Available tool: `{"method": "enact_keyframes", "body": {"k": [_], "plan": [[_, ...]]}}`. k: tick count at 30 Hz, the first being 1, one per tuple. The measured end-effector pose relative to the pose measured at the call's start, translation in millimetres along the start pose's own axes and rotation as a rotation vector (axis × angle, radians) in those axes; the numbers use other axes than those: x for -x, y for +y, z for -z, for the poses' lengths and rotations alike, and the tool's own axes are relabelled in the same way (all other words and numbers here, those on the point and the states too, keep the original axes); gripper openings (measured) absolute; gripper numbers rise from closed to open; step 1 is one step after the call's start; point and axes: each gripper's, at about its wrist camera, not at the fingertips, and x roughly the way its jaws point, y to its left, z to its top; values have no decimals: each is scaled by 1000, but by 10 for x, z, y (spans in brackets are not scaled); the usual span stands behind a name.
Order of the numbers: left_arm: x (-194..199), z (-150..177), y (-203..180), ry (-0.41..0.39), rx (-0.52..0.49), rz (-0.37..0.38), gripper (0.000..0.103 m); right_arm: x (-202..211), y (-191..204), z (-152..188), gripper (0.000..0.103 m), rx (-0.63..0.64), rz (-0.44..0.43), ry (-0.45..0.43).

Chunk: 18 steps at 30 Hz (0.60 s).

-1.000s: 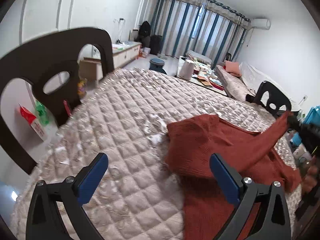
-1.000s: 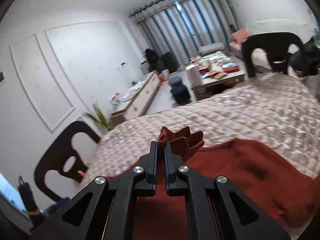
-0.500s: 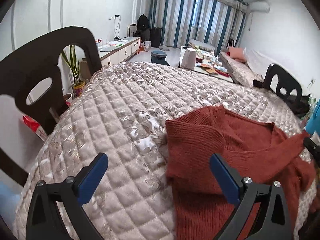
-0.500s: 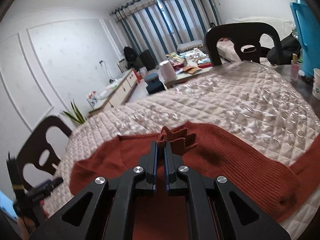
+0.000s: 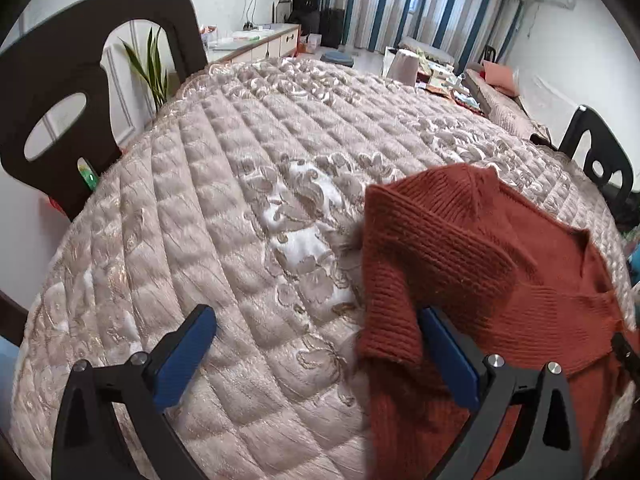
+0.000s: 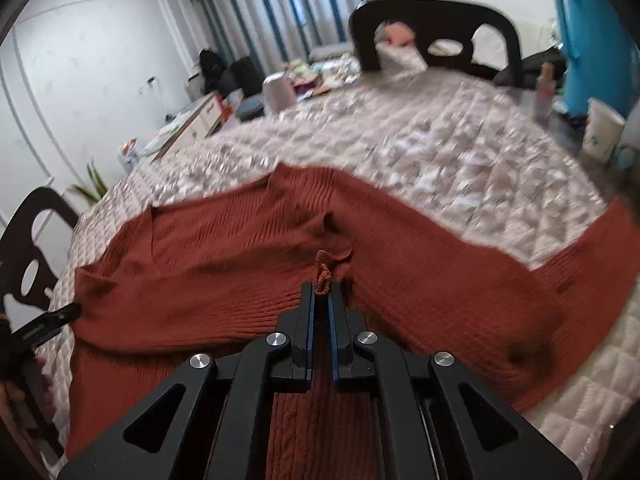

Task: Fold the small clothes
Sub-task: 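Carry the held cuff across the sweater body and open the right tool, then move the right tool to the other sleeve cuff and grasp it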

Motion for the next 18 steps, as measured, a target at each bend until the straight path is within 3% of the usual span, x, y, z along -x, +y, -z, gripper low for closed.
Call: {"method": "enact_keyframes", "body": {"k": [3,7,9,12,15,18], "plan": [[13,2,-12,10,0,-4,103,4,-30,24,7,-9,25,9],[109,-15,25,8,36,18,102,158,24,18,9,18,10,-51],[223,-9,1,-29,28,10,102,215,135,6,19,63,-25,-83],[385,-5,-78,-61,-2,37,102,108,251,-24,26,95,-94,-43],[553,13,-222,-83,-53,57,102,-73,249,-5,26,124,0,28],[689,20,-377,-100,-97,91,102,-10,124,9,26,110,18,29]]}}
